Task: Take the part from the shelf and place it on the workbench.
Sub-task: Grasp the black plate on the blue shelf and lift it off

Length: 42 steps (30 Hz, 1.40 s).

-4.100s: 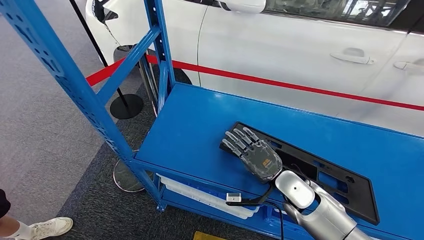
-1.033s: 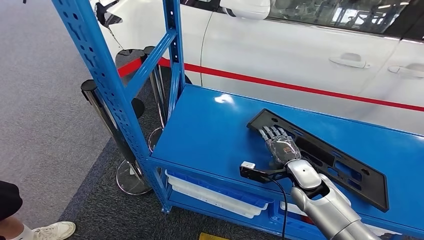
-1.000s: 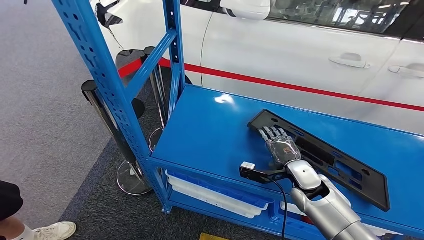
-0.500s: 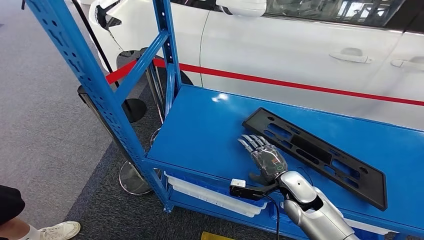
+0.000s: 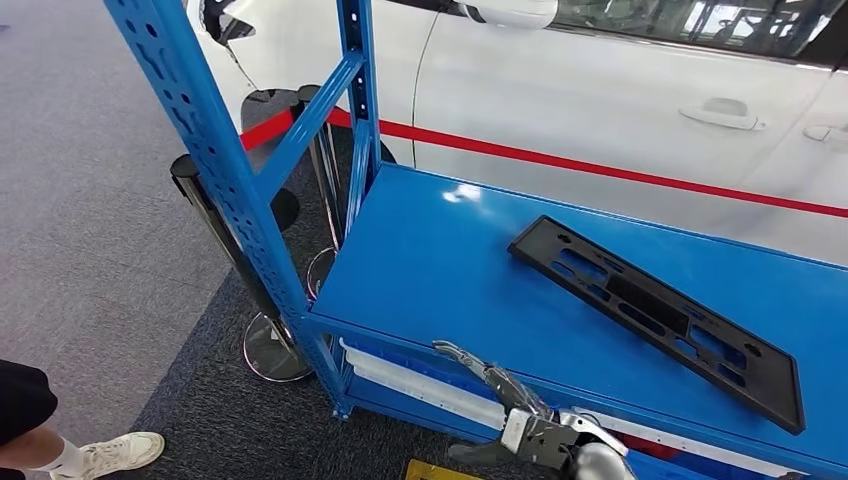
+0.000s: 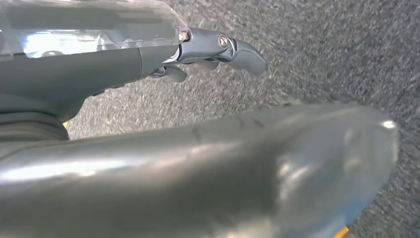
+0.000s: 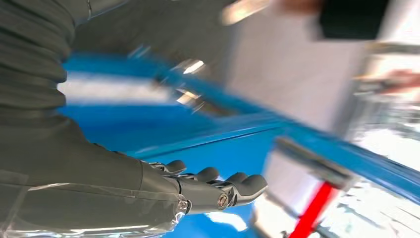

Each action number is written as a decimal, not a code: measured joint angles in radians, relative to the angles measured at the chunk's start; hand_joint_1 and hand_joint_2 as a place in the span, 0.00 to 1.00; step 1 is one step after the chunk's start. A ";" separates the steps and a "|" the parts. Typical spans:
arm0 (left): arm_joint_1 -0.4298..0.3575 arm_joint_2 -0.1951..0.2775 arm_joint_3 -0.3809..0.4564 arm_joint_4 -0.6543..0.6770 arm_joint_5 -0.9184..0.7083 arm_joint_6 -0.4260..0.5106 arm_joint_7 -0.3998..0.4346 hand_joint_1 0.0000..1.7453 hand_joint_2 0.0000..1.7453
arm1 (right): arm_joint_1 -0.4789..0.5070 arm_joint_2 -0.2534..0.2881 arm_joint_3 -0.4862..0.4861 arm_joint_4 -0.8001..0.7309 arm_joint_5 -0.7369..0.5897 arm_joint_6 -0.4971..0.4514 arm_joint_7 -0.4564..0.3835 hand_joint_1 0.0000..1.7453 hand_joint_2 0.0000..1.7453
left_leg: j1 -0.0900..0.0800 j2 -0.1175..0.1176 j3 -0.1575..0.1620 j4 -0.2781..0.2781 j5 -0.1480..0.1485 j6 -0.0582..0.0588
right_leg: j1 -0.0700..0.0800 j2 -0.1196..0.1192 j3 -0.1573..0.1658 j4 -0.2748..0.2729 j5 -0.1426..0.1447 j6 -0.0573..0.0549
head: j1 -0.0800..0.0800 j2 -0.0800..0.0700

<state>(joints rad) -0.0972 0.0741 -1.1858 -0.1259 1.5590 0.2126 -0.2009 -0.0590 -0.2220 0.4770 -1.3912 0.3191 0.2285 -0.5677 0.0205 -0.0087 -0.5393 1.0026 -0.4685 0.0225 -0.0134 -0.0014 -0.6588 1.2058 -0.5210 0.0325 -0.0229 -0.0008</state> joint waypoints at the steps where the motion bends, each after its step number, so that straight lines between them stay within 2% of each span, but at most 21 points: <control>1: -0.001 -0.002 0.000 0.000 0.000 0.001 0.000 0.00 0.00 | 0.001 0.011 -0.005 0.000 -0.039 0.021 -0.010 0.00 1.00 | 0.000 0.000 0.002 0.000 -0.002 -0.003 | 0.000 0.001 0.031 -0.073 0.037 -0.004 | 0.000 0.000; 3: -0.004 -0.005 -0.002 0.000 0.000 0.002 0.002 0.00 0.00 | 0.002 0.028 -0.011 0.000 -0.082 0.047 -0.017 0.00 1.00 | -0.003 -0.001 0.003 0.001 -0.007 -0.013 | 0.005 0.002 0.076 -0.178 0.074 -0.012 | 0.000 0.000; 6: -0.007 -0.007 -0.004 0.000 0.000 0.006 0.006 0.00 0.00 | 0.007 0.053 -0.016 0.001 -0.152 0.091 -0.021 0.00 1.00 | -0.003 -0.001 0.000 0.000 -0.010 -0.032 | 0.010 0.004 0.081 -0.199 0.071 -0.025 | -0.001 0.000; 8: -0.007 -0.008 -0.004 0.000 0.000 0.010 0.009 0.00 0.00 | 0.006 0.086 -0.022 0.002 -0.199 0.113 -0.022 0.00 1.00 | -0.001 0.001 -0.009 0.028 -0.031 -0.044 | 0.008 0.004 0.085 -0.205 0.072 -0.037 | -0.001 0.000; 11: -0.007 -0.012 -0.004 0.000 0.000 0.015 0.014 0.00 0.00 | 0.000 0.148 -0.028 0.008 -0.252 0.123 -0.027 0.00 1.00 | 0.000 0.003 -0.092 0.199 -0.117 -0.052 | 0.013 0.002 0.088 -0.207 0.070 -0.054 | -0.002 0.000; 13: -0.005 -0.015 -0.004 0.000 0.000 0.016 0.017 0.00 0.00 | 0.000 0.185 -0.037 0.010 -0.277 0.095 -0.037 0.00 1.00 | -0.001 0.003 -0.141 0.287 -0.135 -0.052 | 0.019 0.001 0.089 -0.204 0.067 -0.059 | -0.002 0.000; 15: -0.003 -0.017 -0.004 0.000 0.000 0.018 0.020 0.00 0.00 | -0.001 0.220 -0.057 -0.004 -0.290 0.047 -0.044 0.00 1.00 | -0.002 0.003 -0.124 0.235 -0.080 -0.047 | 0.023 0.001 0.092 -0.200 0.062 -0.062 | -0.002 0.000; 16: -0.003 -0.018 -0.004 0.000 0.000 0.018 0.020 0.00 0.00 | -0.001 0.235 -0.067 -0.016 -0.293 0.028 -0.046 0.00 1.00 | -0.004 0.003 -0.094 0.167 -0.041 -0.041 | 0.025 0.001 0.094 -0.197 0.059 -0.063 | -0.002 0.000; 18: -0.005 -0.020 -0.004 0.000 0.000 0.019 0.021 0.00 0.00 | -0.002 0.259 -0.083 -0.041 -0.294 0.004 -0.050 0.00 1.00 | -0.009 0.005 -0.042 0.054 0.002 -0.029 | 0.030 0.002 0.096 -0.191 0.053 -0.059 | -0.002 0.000; 20: -0.006 -0.022 -0.004 0.000 0.000 0.021 0.021 0.00 0.00 | 0.002 0.274 -0.096 -0.065 -0.284 -0.028 -0.061 0.00 1.00 | -0.015 0.005 -0.028 0.023 0.003 -0.020 | 0.031 0.000 0.094 -0.188 0.051 -0.052 | -0.001 0.000; 23: -0.002 -0.030 -0.004 0.000 0.000 0.024 0.024 0.00 0.00 | 0.009 0.291 -0.122 -0.123 -0.258 -0.085 -0.075 0.00 1.00 | -0.008 0.006 -0.023 0.008 0.011 -0.007 | 0.029 0.001 0.087 -0.168 0.035 -0.037 | 0.000 0.000; 26: -0.003 -0.036 -0.004 0.000 0.000 0.027 0.025 0.00 0.00 | 0.012 0.296 -0.142 -0.168 -0.248 -0.103 -0.075 0.00 1.00 | -0.004 0.008 -0.021 0.000 0.016 0.001 | 0.016 0.002 0.015 -0.014 -0.051 -0.019 | 0.003 0.000; 28: -0.002 -0.038 -0.004 0.000 0.000 0.027 0.025 0.00 0.00 | 0.020 0.297 -0.149 -0.180 -0.246 -0.104 -0.073 0.00 1.00 | -0.002 0.008 -0.022 0.001 0.016 0.001 | 0.005 0.002 -0.035 0.084 -0.079 -0.010 | 0.003 0.000; 29: -0.002 -0.039 -0.004 0.000 0.000 0.027 0.025 0.00 0.00 | 0.023 0.297 -0.151 -0.186 -0.245 -0.104 -0.072 0.00 1.00 | -0.001 0.008 -0.022 0.001 0.015 -0.001 | -0.001 0.002 -0.037 0.083 -0.065 -0.005 | 0.003 0.000; 30: -0.002 -0.041 -0.004 0.000 0.000 0.027 0.025 0.00 0.00 | 0.024 0.297 -0.153 -0.191 -0.245 -0.104 -0.072 0.00 1.00 | 0.002 0.007 -0.021 0.003 0.013 -0.004 | -0.006 0.001 -0.018 0.042 -0.034 -0.001 | 0.003 0.000; 31: -0.002 -0.042 -0.004 0.000 0.000 0.027 0.025 0.00 0.00 | 0.025 0.297 -0.155 -0.196 -0.245 -0.104 -0.072 0.00 1.00 | 0.005 0.006 -0.019 0.005 0.011 -0.008 | -0.011 0.001 0.015 -0.026 0.005 0.003 | 0.003 0.000; 33: -0.003 -0.044 -0.004 0.000 0.000 0.028 0.025 0.00 0.00 | 0.025 0.298 -0.157 -0.204 -0.244 -0.104 -0.072 0.00 1.00 | 0.006 0.003 -0.019 0.011 0.006 -0.023 | -0.012 0.004 0.071 -0.146 0.050 0.005 | 0.004 0.000; 35: -0.003 -0.044 -0.004 0.000 0.000 0.029 0.025 0.00 0.00 | 0.026 0.299 -0.158 -0.209 -0.244 -0.104 -0.072 0.00 1.00 | 0.004 0.002 -0.020 0.011 0.005 -0.039 | -0.006 0.008 0.082 -0.177 0.051 -0.006 | 0.005 0.000; 38: -0.003 -0.045 -0.004 0.000 0.000 0.029 0.025 0.00 0.00 | 0.027 0.302 -0.158 -0.215 -0.243 -0.104 -0.072 0.00 1.00 | 0.008 0.003 -0.022 0.018 -0.004 -0.057 | -0.006 0.008 0.081 -0.183 0.057 -0.032 | 0.004 0.000; 40: -0.004 -0.045 -0.004 0.000 0.000 0.029 0.027 0.00 0.00 | 0.028 0.306 -0.158 -0.219 -0.229 -0.120 -0.075 0.00 1.00 | 0.009 0.005 -0.058 0.101 -0.056 -0.060 | -0.005 0.006 0.083 -0.186 0.059 -0.046 | 0.004 0.000; 42: -0.003 -0.046 -0.004 0.000 0.000 0.029 0.031 0.00 0.00 | 0.029 0.308 -0.158 -0.223 -0.194 -0.158 -0.081 0.00 1.00 | 0.007 0.005 -0.122 0.239 -0.119 -0.058 | 0.003 0.004 0.081 -0.185 0.059 -0.054 | 0.004 0.000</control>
<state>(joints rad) -0.1006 0.0282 -1.1898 -0.1259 1.5592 0.2420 -0.1701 -0.0297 0.0861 0.3187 -1.6146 0.1248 0.0709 -0.6490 0.0280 -0.0037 -0.6615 1.2418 -0.5879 -0.0360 -0.0101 0.0028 -0.5776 1.0204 -0.4624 -0.0218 -0.0187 -0.0008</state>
